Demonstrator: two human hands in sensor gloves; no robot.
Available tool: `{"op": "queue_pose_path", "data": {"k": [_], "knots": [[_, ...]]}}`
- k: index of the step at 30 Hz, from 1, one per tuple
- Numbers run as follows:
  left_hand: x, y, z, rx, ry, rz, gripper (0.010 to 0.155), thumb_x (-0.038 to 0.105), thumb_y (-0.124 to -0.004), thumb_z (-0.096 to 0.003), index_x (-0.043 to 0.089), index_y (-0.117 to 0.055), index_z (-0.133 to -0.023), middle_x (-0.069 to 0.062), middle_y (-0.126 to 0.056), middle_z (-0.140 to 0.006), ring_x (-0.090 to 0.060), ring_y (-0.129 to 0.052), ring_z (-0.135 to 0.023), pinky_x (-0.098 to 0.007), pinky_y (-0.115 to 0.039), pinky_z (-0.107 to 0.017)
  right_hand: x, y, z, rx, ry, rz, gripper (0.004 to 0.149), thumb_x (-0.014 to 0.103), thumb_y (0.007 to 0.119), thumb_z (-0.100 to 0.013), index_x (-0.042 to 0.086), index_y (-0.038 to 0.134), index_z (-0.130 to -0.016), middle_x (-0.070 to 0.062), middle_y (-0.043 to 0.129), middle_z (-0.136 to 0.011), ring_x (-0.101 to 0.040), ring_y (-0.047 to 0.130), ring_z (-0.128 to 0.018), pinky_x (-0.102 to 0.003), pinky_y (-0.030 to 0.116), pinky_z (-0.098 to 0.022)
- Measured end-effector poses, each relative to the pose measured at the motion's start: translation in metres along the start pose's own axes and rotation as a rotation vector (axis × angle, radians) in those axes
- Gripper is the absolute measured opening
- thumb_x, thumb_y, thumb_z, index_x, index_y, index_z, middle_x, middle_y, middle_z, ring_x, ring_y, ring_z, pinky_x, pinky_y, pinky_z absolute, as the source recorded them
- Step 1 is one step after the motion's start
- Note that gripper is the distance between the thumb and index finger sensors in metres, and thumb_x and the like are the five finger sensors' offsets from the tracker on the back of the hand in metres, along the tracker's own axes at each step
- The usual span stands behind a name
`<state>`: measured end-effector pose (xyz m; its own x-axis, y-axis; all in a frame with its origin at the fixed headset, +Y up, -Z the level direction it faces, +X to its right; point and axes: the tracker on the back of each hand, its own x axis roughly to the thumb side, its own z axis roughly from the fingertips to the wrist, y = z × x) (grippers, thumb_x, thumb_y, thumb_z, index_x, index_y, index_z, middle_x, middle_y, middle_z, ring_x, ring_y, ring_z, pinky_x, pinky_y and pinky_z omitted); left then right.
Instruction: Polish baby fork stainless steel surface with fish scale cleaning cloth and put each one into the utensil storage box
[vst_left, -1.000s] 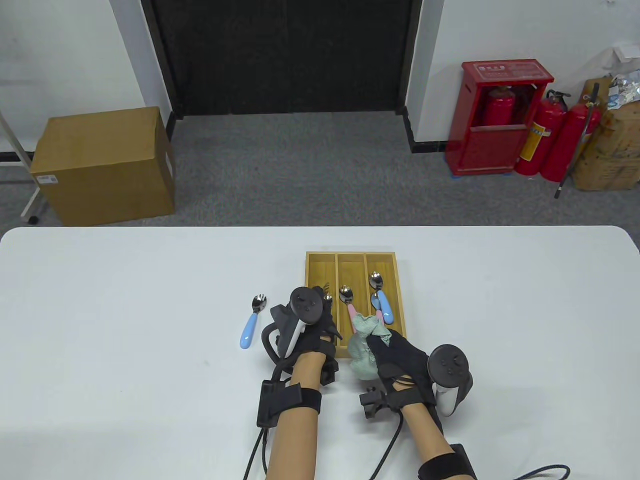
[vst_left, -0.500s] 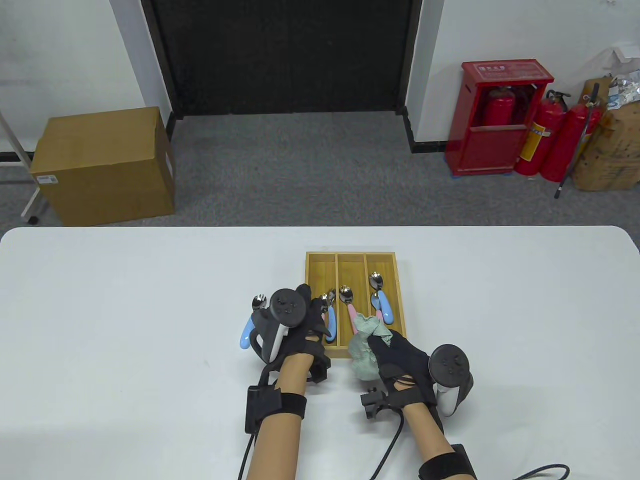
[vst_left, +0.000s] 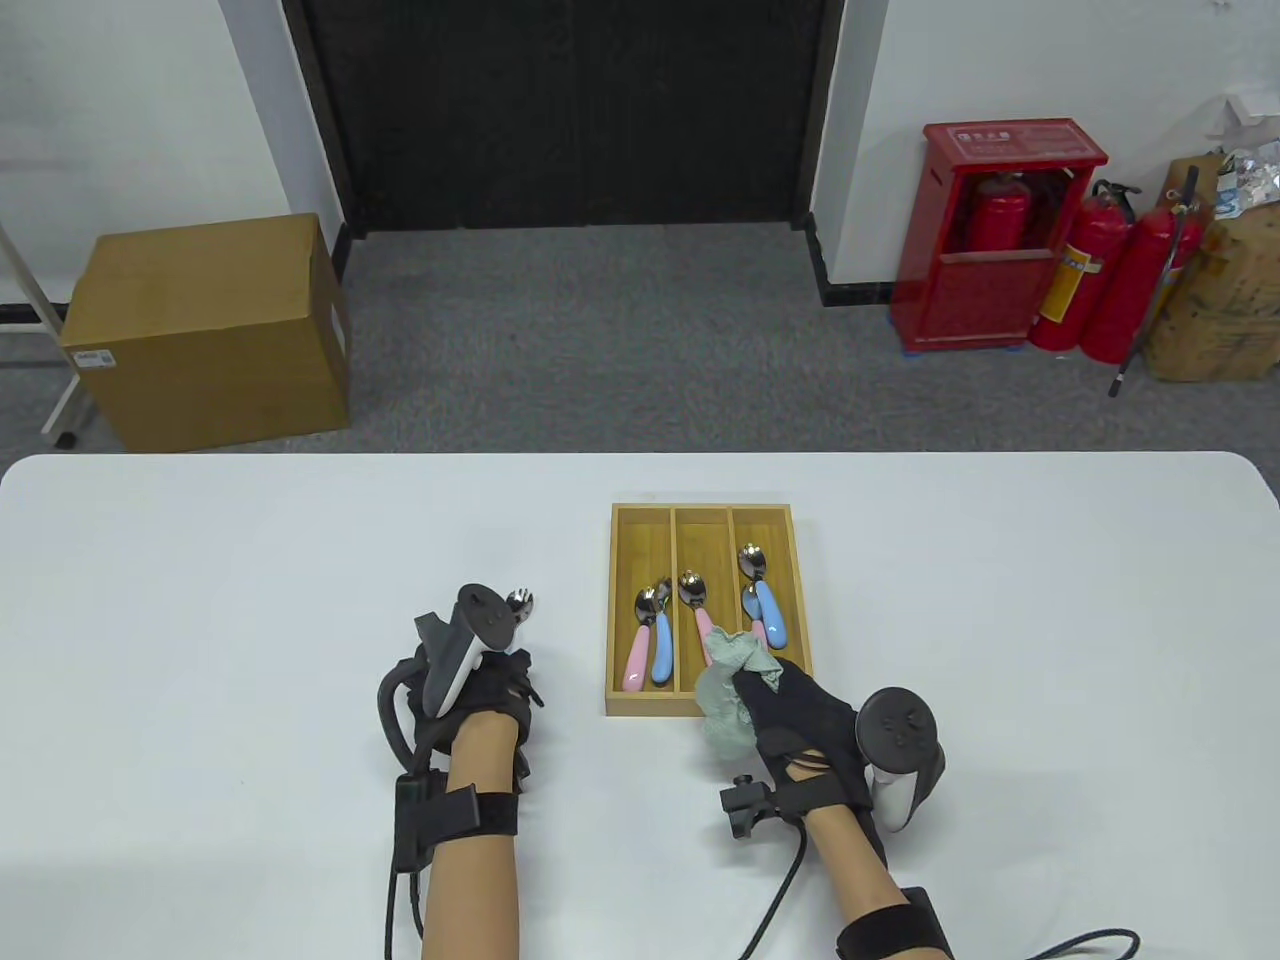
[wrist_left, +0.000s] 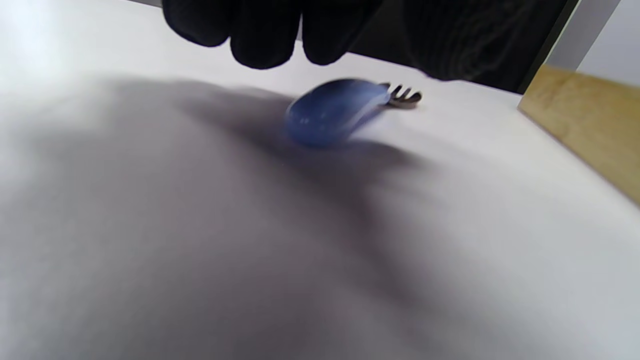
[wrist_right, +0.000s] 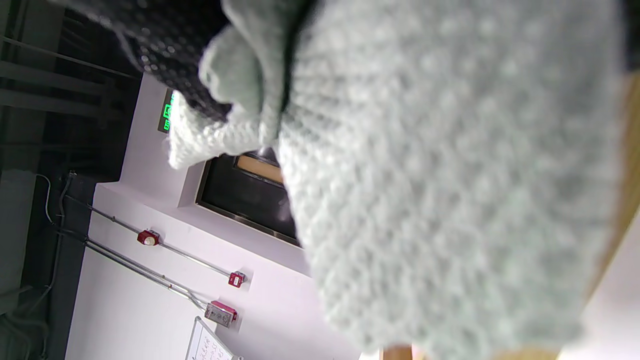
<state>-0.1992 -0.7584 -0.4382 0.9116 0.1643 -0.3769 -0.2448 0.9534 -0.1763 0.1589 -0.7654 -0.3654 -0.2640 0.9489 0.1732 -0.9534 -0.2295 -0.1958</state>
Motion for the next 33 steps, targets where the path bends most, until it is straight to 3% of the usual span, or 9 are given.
{"op": "queue_pose_path", "data": {"k": [5, 7, 11, 13, 20, 23, 28, 33], "knots": [[0.003, -0.012, -0.006, 0.020, 0.013, -0.080, 0.064, 0.050, -0.082, -0.0479, 0.016, -0.070, -0.101, -0.012, -0.068, -0.107, -0.043, -0.064, -0.100, -0.064, -0.044, -0.072, -0.001, 0.002, -0.001, 0.019, 0.001, -0.005, 0.046, 0.036, 0.086, -0.038, 0.003, 0.090, -0.069, -0.020, 0.102, -0.044, -0.031, 0.104, -0.020, -0.049, 0.083, -0.016], [0.004, -0.013, -0.006, 0.066, 0.007, -0.088, 0.057, 0.047, -0.084, -0.0468, 0.012, -0.078, -0.091, -0.011, -0.072, -0.104, -0.042, -0.068, -0.098, -0.064, -0.047, -0.072, -0.003, 0.005, -0.001, 0.035, 0.004, -0.004, 0.046, 0.036, 0.086, -0.038, 0.003, 0.089, -0.070, -0.021, 0.102, -0.045, -0.032, 0.104, -0.022, -0.049, 0.083, -0.017], [-0.001, -0.017, -0.006, -0.015, -0.053, -0.027, 0.058, 0.047, -0.085, -0.0471, 0.006, -0.076, -0.086, -0.014, -0.063, -0.105, -0.044, -0.061, -0.098, -0.065, -0.047, -0.071, -0.005, 0.011, -0.001, 0.088, 0.010, -0.017, 0.048, 0.037, 0.085, -0.039, 0.003, 0.087, -0.073, -0.022, 0.101, -0.050, -0.035, 0.104, -0.026, -0.051, 0.083, -0.020], [-0.005, -0.015, -0.002, 0.009, -0.104, -0.002, 0.053, 0.045, -0.083, -0.0477, 0.008, -0.076, -0.084, -0.011, -0.064, -0.104, -0.042, -0.064, -0.098, -0.064, -0.049, -0.070, -0.004, 0.014, -0.001, 0.114, 0.008, -0.027, 0.049, 0.037, 0.085, -0.039, 0.003, 0.086, -0.074, -0.023, 0.100, -0.052, -0.036, 0.103, -0.028, -0.052, 0.082, -0.021], [-0.027, 0.005, 0.035, 0.038, -0.274, 0.403, 0.049, 0.040, -0.077, -0.0463, 0.016, -0.073, -0.089, -0.013, -0.067, -0.106, -0.043, -0.069, -0.097, -0.064, -0.053, -0.069, -0.002, 0.025, 0.000, 0.220, 0.003, -0.078, 0.055, 0.041, 0.081, -0.042, 0.004, 0.080, -0.083, -0.026, 0.096, -0.065, -0.042, 0.102, -0.042, -0.056, 0.081, -0.029], [-0.028, 0.018, 0.060, 0.031, -0.392, 0.549, 0.048, 0.040, -0.076, -0.0461, 0.021, -0.074, -0.090, -0.012, -0.077, -0.101, -0.041, -0.079, -0.091, -0.064, -0.059, -0.066, -0.005, 0.028, 0.001, 0.260, 0.042, -0.202, 0.060, 0.044, 0.077, -0.044, 0.005, 0.074, -0.089, -0.028, 0.090, -0.075, -0.046, 0.097, -0.052, -0.058, 0.079, -0.035], [-0.021, 0.019, 0.092, -0.114, -0.636, 0.701, 0.047, 0.040, -0.078, -0.0459, 0.027, -0.077, -0.091, -0.007, -0.094, -0.083, -0.034, -0.095, -0.074, -0.060, -0.069, -0.061, -0.010, 0.031, 0.002, 0.375, 0.086, -0.417, 0.068, 0.050, 0.069, -0.048, 0.007, 0.060, -0.099, -0.031, 0.072, -0.094, -0.052, 0.083, -0.072, -0.063, 0.073, -0.045], [-0.006, 0.005, 0.101, -0.280, -0.753, 0.764, 0.047, 0.040, -0.077, -0.0463, 0.027, -0.076, -0.092, -0.007, -0.094, -0.078, -0.031, -0.096, -0.069, -0.060, -0.069, -0.061, -0.008, 0.033, 0.003, 0.452, 0.061, -0.498, 0.071, 0.055, 0.065, -0.049, 0.010, 0.053, -0.103, -0.030, 0.059, -0.103, -0.053, 0.074, -0.082, -0.064, 0.070, -0.051]]}}
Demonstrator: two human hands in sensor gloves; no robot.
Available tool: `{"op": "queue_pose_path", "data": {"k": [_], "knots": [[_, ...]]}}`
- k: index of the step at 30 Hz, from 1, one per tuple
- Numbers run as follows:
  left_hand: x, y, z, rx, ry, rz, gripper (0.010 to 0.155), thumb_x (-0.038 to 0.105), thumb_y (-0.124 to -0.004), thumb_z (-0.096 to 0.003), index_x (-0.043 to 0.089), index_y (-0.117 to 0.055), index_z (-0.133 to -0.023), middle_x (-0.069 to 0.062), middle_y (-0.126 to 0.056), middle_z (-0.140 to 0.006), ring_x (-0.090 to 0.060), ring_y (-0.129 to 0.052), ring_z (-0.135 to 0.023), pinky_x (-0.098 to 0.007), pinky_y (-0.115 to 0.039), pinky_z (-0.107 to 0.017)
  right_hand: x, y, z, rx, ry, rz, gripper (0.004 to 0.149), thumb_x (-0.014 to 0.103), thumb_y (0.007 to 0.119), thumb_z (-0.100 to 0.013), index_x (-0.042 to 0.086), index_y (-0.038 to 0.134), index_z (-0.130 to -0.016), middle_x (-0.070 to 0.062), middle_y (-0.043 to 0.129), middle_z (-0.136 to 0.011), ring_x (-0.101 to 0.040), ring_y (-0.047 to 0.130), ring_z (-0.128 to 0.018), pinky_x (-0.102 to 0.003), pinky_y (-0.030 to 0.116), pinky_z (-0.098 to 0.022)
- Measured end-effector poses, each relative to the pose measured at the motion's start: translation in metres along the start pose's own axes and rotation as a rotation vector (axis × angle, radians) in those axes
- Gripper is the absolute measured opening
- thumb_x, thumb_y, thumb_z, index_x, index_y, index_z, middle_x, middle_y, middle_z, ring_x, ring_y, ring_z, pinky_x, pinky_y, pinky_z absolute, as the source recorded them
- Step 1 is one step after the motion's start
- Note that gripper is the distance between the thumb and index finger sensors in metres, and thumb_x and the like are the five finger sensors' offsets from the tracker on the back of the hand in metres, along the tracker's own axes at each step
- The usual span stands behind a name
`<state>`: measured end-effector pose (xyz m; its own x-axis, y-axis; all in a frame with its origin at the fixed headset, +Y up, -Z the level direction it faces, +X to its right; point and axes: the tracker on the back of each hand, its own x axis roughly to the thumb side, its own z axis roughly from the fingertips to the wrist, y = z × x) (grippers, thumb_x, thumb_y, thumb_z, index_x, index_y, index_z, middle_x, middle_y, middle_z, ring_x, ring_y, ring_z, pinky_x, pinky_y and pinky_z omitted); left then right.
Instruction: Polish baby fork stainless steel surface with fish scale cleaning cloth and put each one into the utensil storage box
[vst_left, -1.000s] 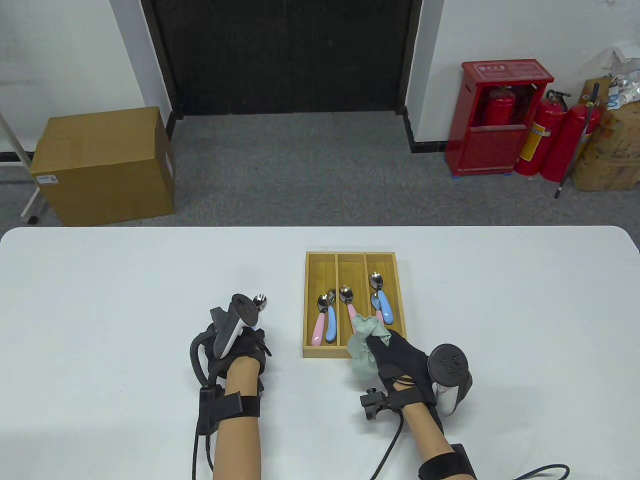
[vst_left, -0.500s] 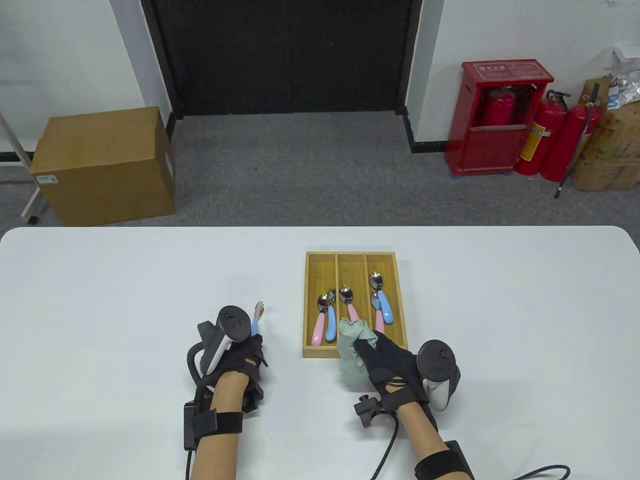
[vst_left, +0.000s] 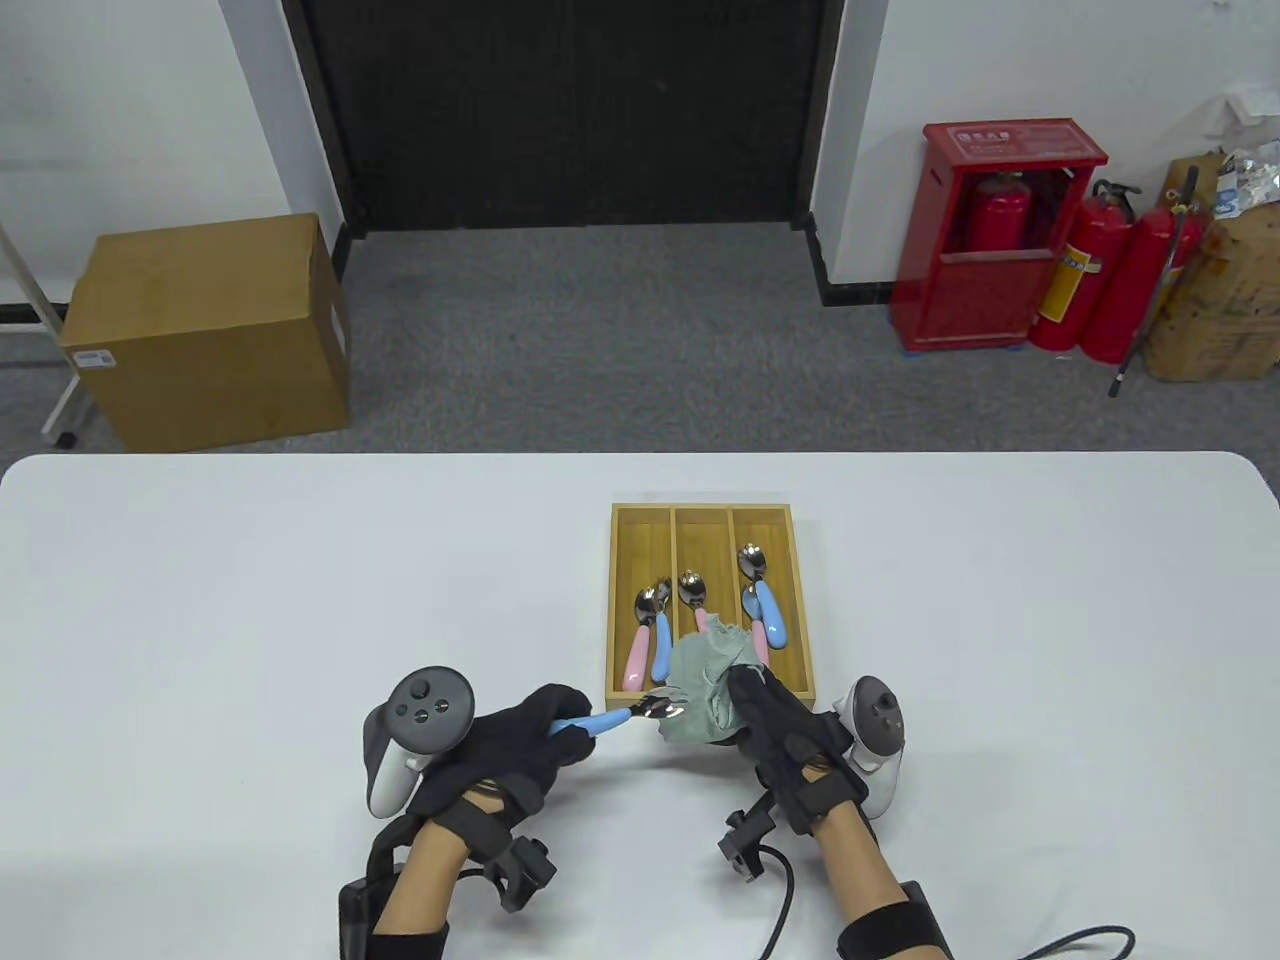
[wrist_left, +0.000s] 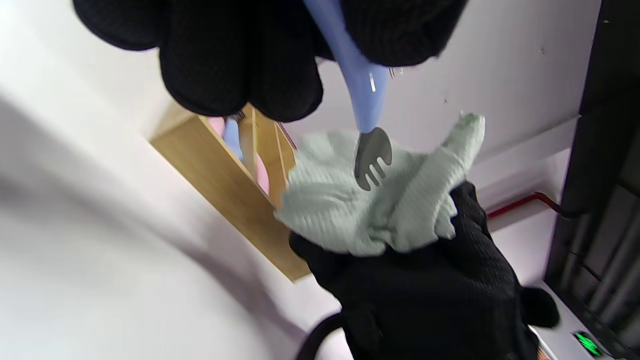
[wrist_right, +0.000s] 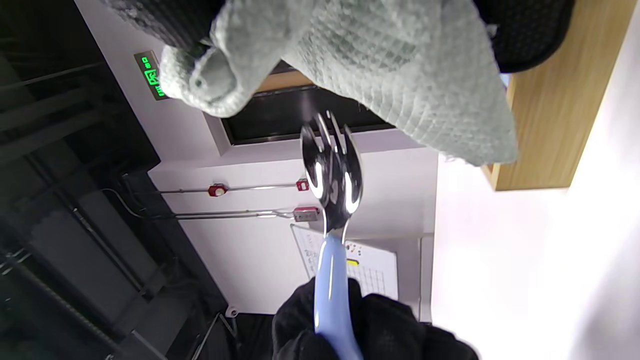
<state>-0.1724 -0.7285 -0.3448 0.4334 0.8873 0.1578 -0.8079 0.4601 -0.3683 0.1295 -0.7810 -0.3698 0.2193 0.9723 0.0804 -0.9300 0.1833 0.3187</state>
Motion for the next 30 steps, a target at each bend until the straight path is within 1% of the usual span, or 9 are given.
{"op": "queue_pose_path", "data": {"k": [3, 5, 7, 9, 13, 16, 17, 23, 30], "knots": [[0.002, -0.011, -0.003, -0.040, -0.014, -0.009, 0.048, 0.040, -0.077, -0.0466, 0.027, -0.075, -0.092, -0.007, -0.094, -0.079, -0.031, -0.095, -0.069, -0.060, -0.068, -0.062, 0.002, 0.010, -0.001, 0.108, -0.001, -0.029, 0.074, 0.057, 0.066, -0.050, 0.011, 0.050, -0.105, -0.029, 0.052, -0.106, -0.053, 0.069, -0.086, -0.064, 0.067, -0.053], [0.005, -0.018, -0.004, -0.034, -0.032, -0.043, 0.048, 0.040, -0.076, -0.0466, 0.027, -0.074, -0.093, -0.007, -0.093, -0.079, -0.030, -0.095, -0.069, -0.060, -0.068, -0.062, 0.003, 0.020, -0.001, 0.200, 0.012, -0.022, 0.078, 0.061, 0.067, -0.050, 0.010, 0.047, -0.106, -0.029, 0.048, -0.108, -0.054, 0.065, -0.088, -0.066, 0.065, -0.055], [0.006, -0.018, -0.002, -0.003, -0.046, -0.071, 0.048, 0.040, -0.076, -0.0459, 0.027, -0.074, -0.092, -0.006, -0.093, -0.078, -0.029, -0.095, -0.068, -0.060, -0.068, -0.062, 0.004, 0.024, -0.001, 0.236, 0.013, -0.009, 0.082, 0.064, 0.069, -0.049, 0.009, 0.047, -0.105, -0.029, 0.045, -0.108, -0.056, 0.062, -0.089, -0.066, 0.063, -0.056], [0.007, -0.015, -0.001, 0.008, -0.062, -0.076, 0.048, 0.040, -0.077, -0.0458, 0.028, -0.075, -0.092, -0.006, -0.094, -0.078, -0.028, -0.096, -0.067, -0.059, -0.069, -0.063, 0.006, 0.024, -0.002, 0.215, 0.007, 0.035, 0.080, 0.061, 0.074, -0.048, 0.008, 0.052, -0.104, -0.029, 0.052, -0.107, -0.055, 0.067, -0.086, -0.065, 0.067, -0.053], [0.008, -0.012, 0.001, 0.005, -0.092, -0.058, 0.047, 0.039, -0.077, -0.0456, 0.029, -0.075, -0.092, -0.006, -0.094, -0.077, -0.028, -0.095, -0.067, -0.059, -0.068, -0.063, 0.015, 0.027, -0.005, 0.232, -0.002, 0.177, 0.061, 0.028, 0.087, -0.041, 0.007, 0.069, -0.096, -0.028, 0.072, -0.096, -0.053, 0.083, -0.072, -0.061, 0.075, -0.043], [0.011, -0.014, 0.001, 0.002, -0.112, -0.076, 0.047, 0.038, -0.078, -0.0455, 0.028, -0.076, -0.092, -0.006, -0.094, -0.077, -0.028, -0.095, -0.066, -0.060, -0.068, -0.064, 0.020, 0.032, -0.006, 0.252, -0.013, 0.335, 0.056, 0.013, 0.089, -0.035, 0.008, 0.077, -0.090, -0.027, 0.082, -0.088, -0.047, 0.095, -0.059, -0.058, 0.081, -0.034], [0.012, -0.015, 0.001, 0.000, -0.118, -0.099, 0.047, 0.038, -0.078, -0.0454, 0.028, -0.076, -0.092, -0.006, -0.093, -0.077, -0.028, -0.095, -0.066, -0.060, -0.068, -0.064, 0.021, 0.033, -0.007, 0.251, -0.019, 0.373, 0.055, 0.012, 0.089, -0.034, 0.008, 0.079, -0.088, -0.027, 0.085, -0.084, -0.046, 0.096, -0.056, -0.058, 0.082, -0.032], [0.018, -0.019, 0.001, -0.006, -0.115, -0.227, 0.048, 0.043, -0.080, -0.0478, 0.026, -0.074, -0.093, -0.006, -0.094, -0.074, -0.028, -0.095, -0.063, -0.060, -0.067, -0.063, 0.029, 0.037, -0.007, 0.199, -0.083, 0.545, 0.050, 0.012, 0.089, -0.027, 0.009, 0.090, -0.077, -0.024, 0.099, -0.069, -0.041, 0.105, -0.038, -0.052, 0.086, -0.017], [0.021, -0.019, 0.001, 0.007, -0.107, -0.327, 0.051, 0.047, -0.082, -0.0475, 0.024, -0.079, -0.093, -0.004, -0.095, -0.066, -0.027, -0.094, -0.056, -0.061, -0.068, -0.062, 0.036, 0.045, -0.005, 0.174, -0.148, 0.752, 0.047, 0.018, 0.087, -0.027, 0.009, 0.093, -0.073, -0.025, 0.102, -0.058, -0.034, 0.106, -0.024, -0.047, 0.085, -0.010]]}}
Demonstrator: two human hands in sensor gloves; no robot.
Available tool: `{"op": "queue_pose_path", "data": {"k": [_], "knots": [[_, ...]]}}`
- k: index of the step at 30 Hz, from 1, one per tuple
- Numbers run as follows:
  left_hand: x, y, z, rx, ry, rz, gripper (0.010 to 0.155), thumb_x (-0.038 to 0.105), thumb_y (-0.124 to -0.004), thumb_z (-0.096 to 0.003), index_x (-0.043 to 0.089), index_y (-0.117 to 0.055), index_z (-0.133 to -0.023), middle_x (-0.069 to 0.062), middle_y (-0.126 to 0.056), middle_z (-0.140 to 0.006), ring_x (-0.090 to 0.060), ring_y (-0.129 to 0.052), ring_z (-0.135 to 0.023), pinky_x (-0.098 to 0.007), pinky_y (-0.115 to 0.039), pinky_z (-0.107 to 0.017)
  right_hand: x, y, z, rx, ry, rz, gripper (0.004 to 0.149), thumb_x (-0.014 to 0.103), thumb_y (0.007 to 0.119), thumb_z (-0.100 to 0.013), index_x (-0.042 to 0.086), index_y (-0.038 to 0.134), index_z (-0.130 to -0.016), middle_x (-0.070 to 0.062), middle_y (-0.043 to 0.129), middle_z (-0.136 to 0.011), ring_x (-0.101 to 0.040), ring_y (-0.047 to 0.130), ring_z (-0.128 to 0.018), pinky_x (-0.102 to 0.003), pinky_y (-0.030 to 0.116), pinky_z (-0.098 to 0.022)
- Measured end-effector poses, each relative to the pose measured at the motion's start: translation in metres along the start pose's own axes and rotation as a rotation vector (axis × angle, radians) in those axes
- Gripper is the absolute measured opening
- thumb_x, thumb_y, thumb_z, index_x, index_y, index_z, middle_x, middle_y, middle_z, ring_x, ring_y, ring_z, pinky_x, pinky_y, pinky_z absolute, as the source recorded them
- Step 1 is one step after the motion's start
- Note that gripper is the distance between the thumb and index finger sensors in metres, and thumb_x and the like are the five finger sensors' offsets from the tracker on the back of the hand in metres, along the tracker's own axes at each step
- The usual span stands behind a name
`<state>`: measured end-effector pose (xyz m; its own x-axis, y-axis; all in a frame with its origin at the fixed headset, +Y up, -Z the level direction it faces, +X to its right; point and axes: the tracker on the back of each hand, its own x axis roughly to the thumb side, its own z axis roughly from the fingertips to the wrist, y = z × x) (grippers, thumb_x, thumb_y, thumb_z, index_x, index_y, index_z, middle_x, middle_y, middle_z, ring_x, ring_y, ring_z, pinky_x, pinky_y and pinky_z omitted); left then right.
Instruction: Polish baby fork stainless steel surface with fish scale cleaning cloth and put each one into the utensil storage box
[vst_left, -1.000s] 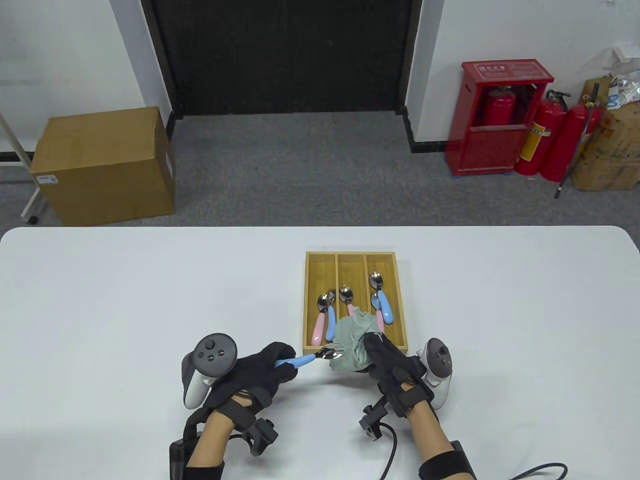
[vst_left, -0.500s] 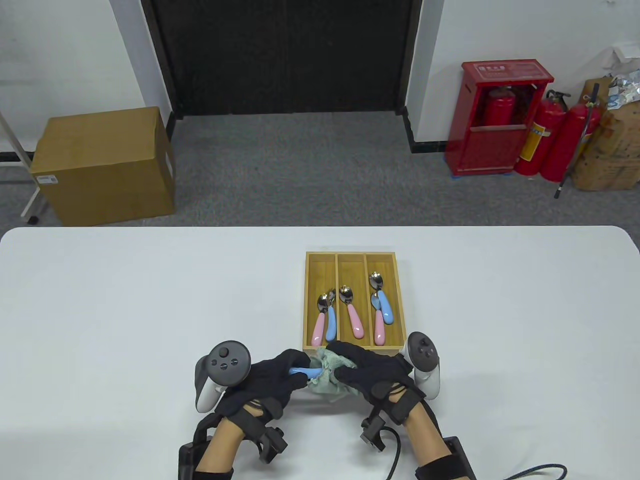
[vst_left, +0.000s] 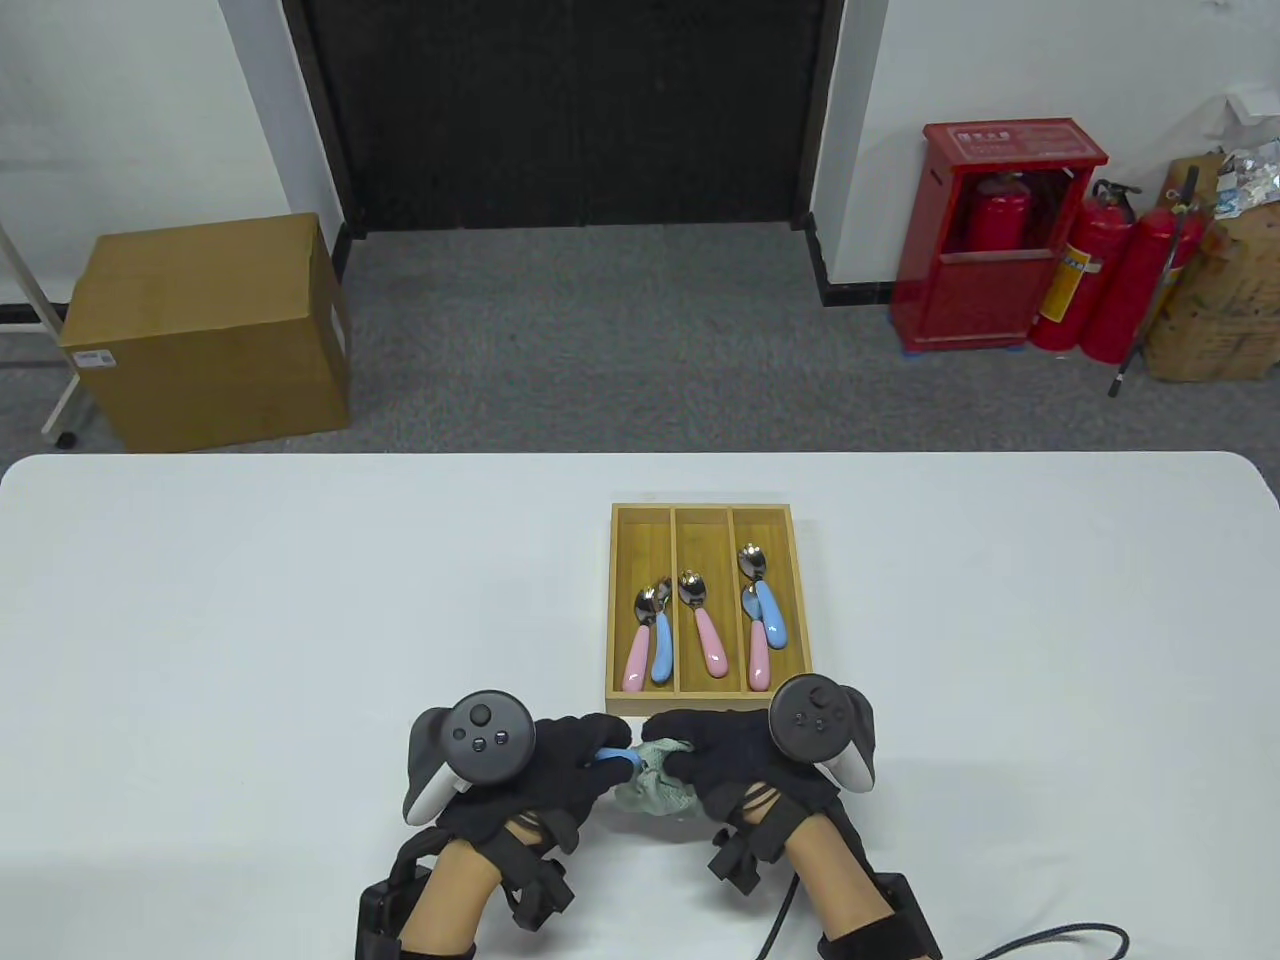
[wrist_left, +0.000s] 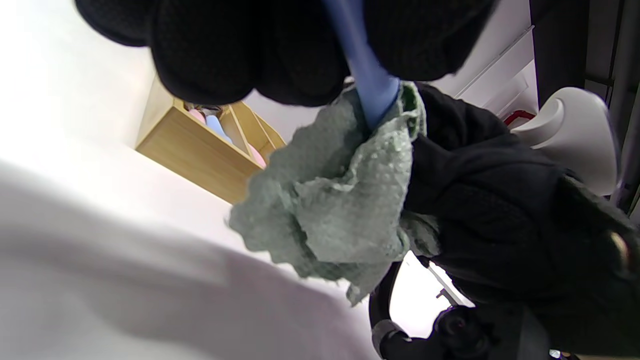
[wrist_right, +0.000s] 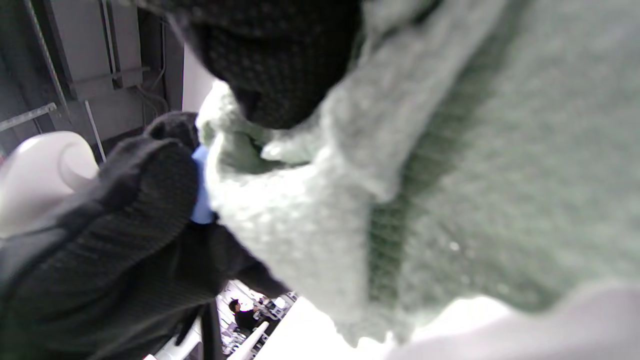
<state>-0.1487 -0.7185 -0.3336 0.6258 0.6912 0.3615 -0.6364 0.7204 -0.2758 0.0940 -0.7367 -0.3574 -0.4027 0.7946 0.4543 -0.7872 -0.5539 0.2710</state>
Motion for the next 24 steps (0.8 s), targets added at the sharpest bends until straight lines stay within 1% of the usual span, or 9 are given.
{"op": "queue_pose_path", "data": {"k": [5, 12, 17, 24], "knots": [[-0.001, 0.003, 0.002, 0.031, 0.004, -0.021, 0.050, 0.046, -0.081, -0.0468, 0.025, -0.080, -0.091, -0.004, -0.095, -0.066, -0.027, -0.094, -0.056, -0.061, -0.067, -0.063, 0.005, 0.001, 0.000, -0.041, -0.004, 0.104, 0.047, 0.024, 0.086, -0.028, 0.007, 0.094, -0.072, -0.024, 0.104, -0.050, -0.029, 0.104, -0.016, -0.043, 0.084, -0.005], [-0.002, 0.005, 0.001, 0.052, 0.009, -0.028, 0.050, 0.047, -0.080, -0.0465, 0.026, -0.080, -0.092, -0.003, -0.094, -0.067, -0.027, -0.094, -0.058, -0.060, -0.067, -0.063, 0.009, -0.001, 0.001, -0.100, 0.012, 0.167, 0.048, 0.030, 0.086, -0.029, 0.007, 0.094, -0.070, -0.022, 0.105, -0.046, -0.026, 0.103, -0.012, -0.041, 0.084, -0.003], [0.000, 0.010, 0.000, 0.075, -0.008, -0.042, 0.049, 0.047, -0.081, -0.0456, 0.027, -0.082, -0.091, -0.003, -0.095, -0.067, -0.027, -0.095, -0.057, -0.060, -0.068, -0.063, 0.009, -0.002, 0.000, -0.126, 0.019, 0.151, 0.048, 0.030, 0.086, -0.029, 0.007, 0.094, -0.071, -0.022, 0.105, -0.046, -0.027, 0.103, -0.012, -0.041, 0.084, -0.004], [0.000, 0.010, 0.001, 0.086, -0.004, -0.043, 0.049, 0.047, -0.081, -0.0454, 0.028, -0.082, -0.091, -0.002, -0.096, -0.066, -0.026, -0.095, -0.056, -0.059, -0.069, -0.062, 0.007, -0.004, 0.002, -0.164, 0.054, 0.124, 0.048, 0.030, 0.087, -0.029, 0.007, 0.095, -0.071, -0.022, 0.105, -0.046, -0.027, 0.103, -0.013, -0.041, 0.084, -0.004]]}}
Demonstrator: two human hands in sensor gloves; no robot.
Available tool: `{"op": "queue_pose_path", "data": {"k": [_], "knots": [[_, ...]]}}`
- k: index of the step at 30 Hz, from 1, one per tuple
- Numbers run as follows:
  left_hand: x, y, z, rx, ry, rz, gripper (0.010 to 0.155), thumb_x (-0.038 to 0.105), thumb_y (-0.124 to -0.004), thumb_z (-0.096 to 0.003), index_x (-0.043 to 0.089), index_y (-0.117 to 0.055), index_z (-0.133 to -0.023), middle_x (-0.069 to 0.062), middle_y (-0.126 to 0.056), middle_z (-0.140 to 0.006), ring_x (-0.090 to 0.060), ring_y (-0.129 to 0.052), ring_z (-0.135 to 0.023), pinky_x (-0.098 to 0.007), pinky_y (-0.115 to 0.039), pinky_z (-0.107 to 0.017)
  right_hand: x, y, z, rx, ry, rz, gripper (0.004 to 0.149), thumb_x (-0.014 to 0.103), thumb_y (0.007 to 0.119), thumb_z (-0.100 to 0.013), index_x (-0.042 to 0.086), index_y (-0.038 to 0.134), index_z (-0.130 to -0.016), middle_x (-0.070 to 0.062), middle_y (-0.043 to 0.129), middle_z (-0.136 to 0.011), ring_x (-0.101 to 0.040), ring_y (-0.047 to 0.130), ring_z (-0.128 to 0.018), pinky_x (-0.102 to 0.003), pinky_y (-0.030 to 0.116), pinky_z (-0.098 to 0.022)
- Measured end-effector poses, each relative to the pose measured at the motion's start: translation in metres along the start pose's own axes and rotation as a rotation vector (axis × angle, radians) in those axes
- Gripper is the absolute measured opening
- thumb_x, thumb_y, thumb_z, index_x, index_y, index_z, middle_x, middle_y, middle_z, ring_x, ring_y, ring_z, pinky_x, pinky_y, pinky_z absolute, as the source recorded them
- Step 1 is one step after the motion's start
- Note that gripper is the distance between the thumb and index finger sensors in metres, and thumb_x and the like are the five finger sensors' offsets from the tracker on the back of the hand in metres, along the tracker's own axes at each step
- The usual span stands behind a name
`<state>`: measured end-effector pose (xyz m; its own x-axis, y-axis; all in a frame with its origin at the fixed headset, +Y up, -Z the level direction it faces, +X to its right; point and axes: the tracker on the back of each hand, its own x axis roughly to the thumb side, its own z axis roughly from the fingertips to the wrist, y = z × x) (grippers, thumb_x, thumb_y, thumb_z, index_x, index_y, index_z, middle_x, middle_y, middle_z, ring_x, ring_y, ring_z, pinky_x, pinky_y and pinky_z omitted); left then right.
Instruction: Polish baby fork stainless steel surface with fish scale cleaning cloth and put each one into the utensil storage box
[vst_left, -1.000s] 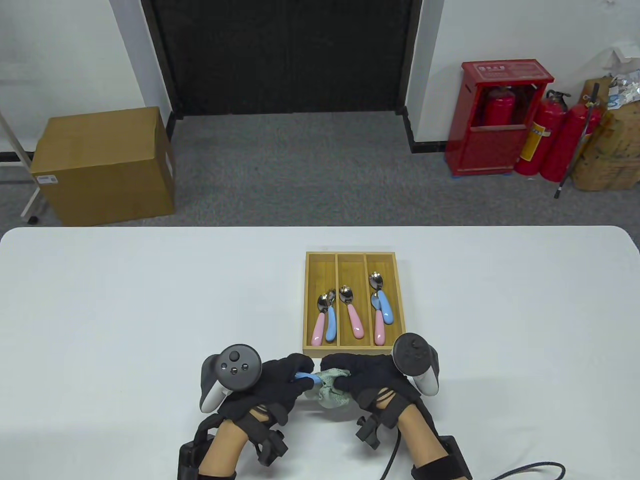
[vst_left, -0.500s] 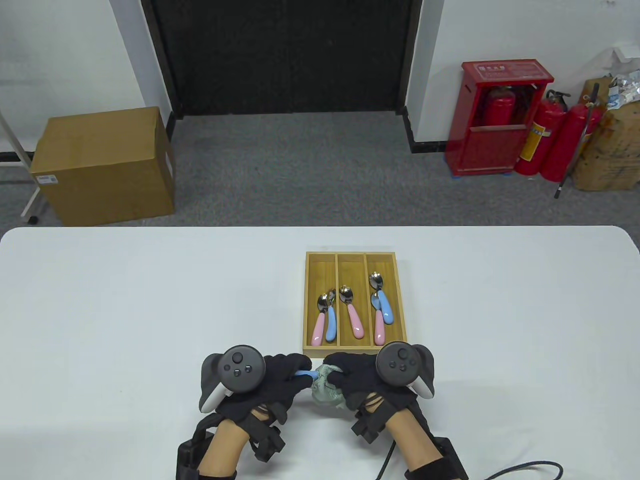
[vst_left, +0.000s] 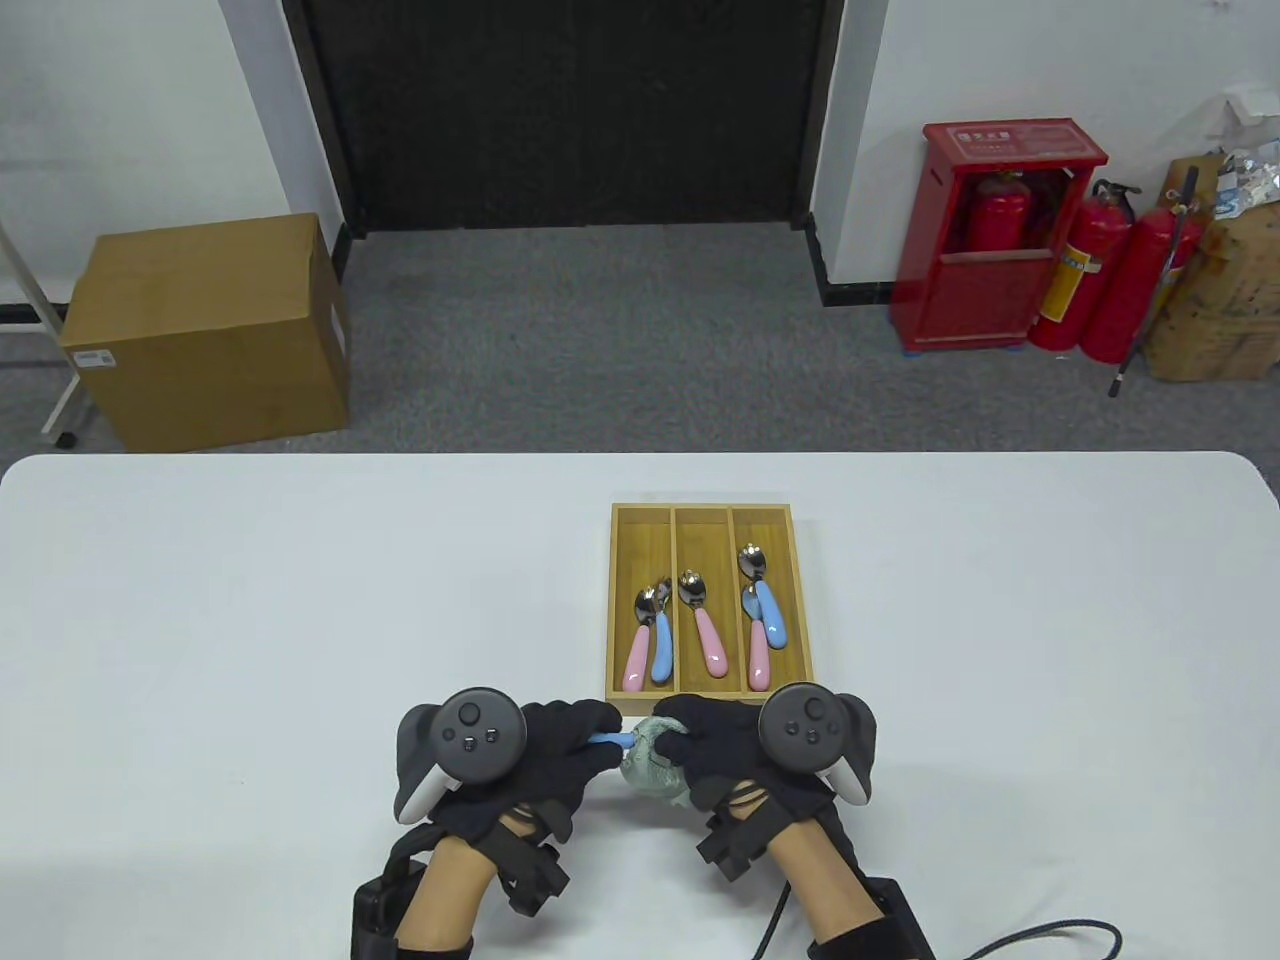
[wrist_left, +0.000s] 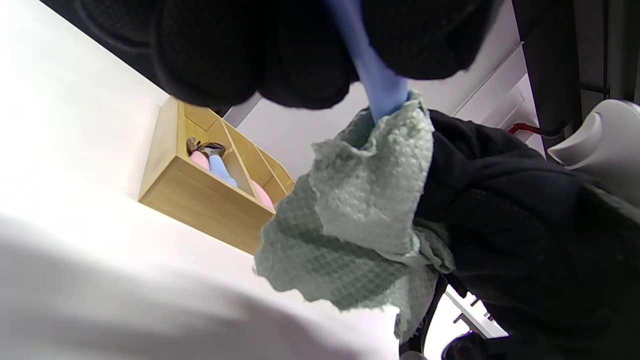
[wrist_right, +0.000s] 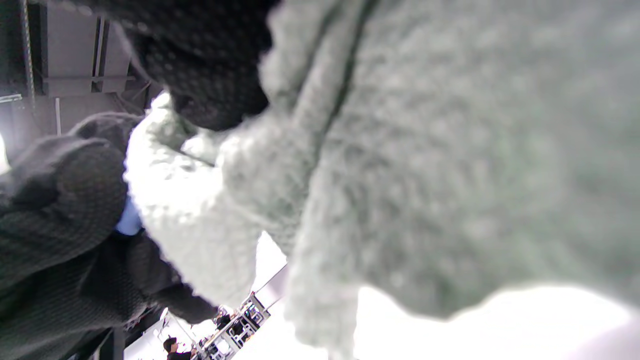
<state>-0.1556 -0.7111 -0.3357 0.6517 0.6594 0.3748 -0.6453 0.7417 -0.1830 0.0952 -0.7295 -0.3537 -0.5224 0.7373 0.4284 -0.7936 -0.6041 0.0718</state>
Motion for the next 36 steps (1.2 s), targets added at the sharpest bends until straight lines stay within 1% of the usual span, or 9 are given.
{"op": "queue_pose_path", "data": {"k": [11, 13, 16, 19, 22, 26, 27, 31, 36], "knots": [[-0.003, 0.003, 0.000, 0.016, 0.008, 0.039, 0.050, 0.047, -0.080, -0.0454, 0.026, -0.083, -0.090, -0.002, -0.098, -0.063, -0.026, -0.097, -0.054, -0.059, -0.071, -0.061, -0.009, -0.006, 0.003, -0.109, 0.104, -0.054, 0.046, 0.030, 0.087, -0.029, 0.008, 0.096, -0.068, -0.021, 0.105, -0.043, -0.026, 0.103, -0.011, -0.041, 0.085, -0.003], [-0.002, 0.002, 0.001, 0.016, 0.001, 0.054, 0.050, 0.047, -0.080, -0.0454, 0.025, -0.083, -0.090, -0.003, -0.098, -0.062, -0.026, -0.097, -0.053, -0.059, -0.071, -0.061, -0.014, -0.008, 0.003, -0.093, 0.117, -0.110, 0.045, 0.029, 0.087, -0.029, 0.007, 0.096, -0.068, -0.021, 0.105, -0.043, -0.026, 0.103, -0.010, -0.041, 0.085, -0.003], [-0.001, 0.001, 0.000, 0.016, -0.001, 0.041, 0.050, 0.047, -0.080, -0.0455, 0.025, -0.083, -0.090, -0.003, -0.098, -0.062, -0.026, -0.097, -0.053, -0.059, -0.071, -0.061, -0.016, -0.008, 0.005, -0.112, 0.136, -0.108, 0.045, 0.029, 0.087, -0.029, 0.008, 0.096, -0.068, -0.020, 0.105, -0.043, -0.026, 0.103, -0.011, -0.041, 0.084, -0.003], [-0.004, 0.004, 0.002, 0.025, -0.010, 0.063, 0.049, 0.046, -0.080, -0.0453, 0.025, -0.083, -0.090, -0.003, -0.097, -0.063, -0.027, -0.096, -0.054, -0.059, -0.070, -0.061, -0.017, -0.005, 0.003, -0.067, 0.060, -0.150, 0.045, 0.028, 0.086, -0.031, 0.009, 0.093, -0.071, -0.021, 0.103, -0.048, -0.029, 0.102, -0.017, -0.044, 0.084, -0.009], [-0.007, 0.006, 0.005, 0.010, -0.029, 0.062, 0.048, 0.045, -0.080, -0.0453, 0.026, -0.083, -0.089, -0.003, -0.097, -0.063, -0.027, -0.096, -0.055, -0.060, -0.069, -0.062, -0.016, 0.001, 0.001, 0.028, -0.018, -0.228, 0.045, 0.023, 0.087, -0.033, 0.007, 0.090, -0.076, -0.025, 0.099, -0.055, -0.034, 0.100, -0.024, -0.049, 0.082, -0.015], [-0.008, 0.003, 0.004, -0.020, -0.037, 0.048, 0.048, 0.044, -0.081, -0.0452, 0.026, -0.083, -0.089, -0.004, -0.096, -0.064, -0.028, -0.095, -0.056, -0.060, -0.068, -0.063, -0.010, 0.005, -0.001, 0.094, -0.084, -0.106, 0.046, 0.023, 0.087, -0.034, 0.008, 0.089, -0.077, -0.025, 0.098, -0.056, -0.035, 0.100, -0.025, -0.049, 0.082, -0.016], [-0.008, 0.003, 0.004, -0.024, -0.035, 0.042, 0.048, 0.044, -0.081, -0.0452, 0.026, -0.083, -0.089, -0.004, -0.096, -0.064, -0.028, -0.095, -0.056, -0.060, -0.068, -0.063, -0.009, 0.006, -0.001, 0.096, -0.074, -0.080, 0.046, 0.024, 0.088, -0.033, 0.008, 0.089, -0.076, -0.025, 0.099, -0.055, -0.034, 0.100, -0.024, -0.048, 0.082, -0.015], [-0.004, 0.002, 0.003, -0.008, -0.019, 0.029, 0.048, 0.045, -0.080, -0.0456, 0.027, -0.082, -0.090, -0.003, -0.096, -0.065, -0.027, -0.095, -0.056, -0.060, -0.069, -0.063, -0.003, 0.000, 0.001, -0.010, -0.028, 0.028, 0.046, 0.027, 0.088, -0.030, 0.008, 0.094, -0.071, -0.022, 0.103, -0.047, -0.030, 0.101, -0.016, -0.045, 0.083, -0.009], [0.002, 0.004, 0.002, 0.024, -0.013, 0.006, 0.049, 0.046, -0.080, -0.0456, 0.027, -0.082, -0.090, -0.002, -0.097, -0.063, -0.026, -0.096, -0.055, -0.059, -0.070, -0.062, -0.001, -0.006, 0.003, -0.102, 0.036, 0.047, 0.045, 0.030, 0.087, -0.029, 0.008, 0.096, -0.067, -0.020, 0.105, -0.041, -0.026, 0.101, -0.010, -0.042, 0.084, -0.004]]}}
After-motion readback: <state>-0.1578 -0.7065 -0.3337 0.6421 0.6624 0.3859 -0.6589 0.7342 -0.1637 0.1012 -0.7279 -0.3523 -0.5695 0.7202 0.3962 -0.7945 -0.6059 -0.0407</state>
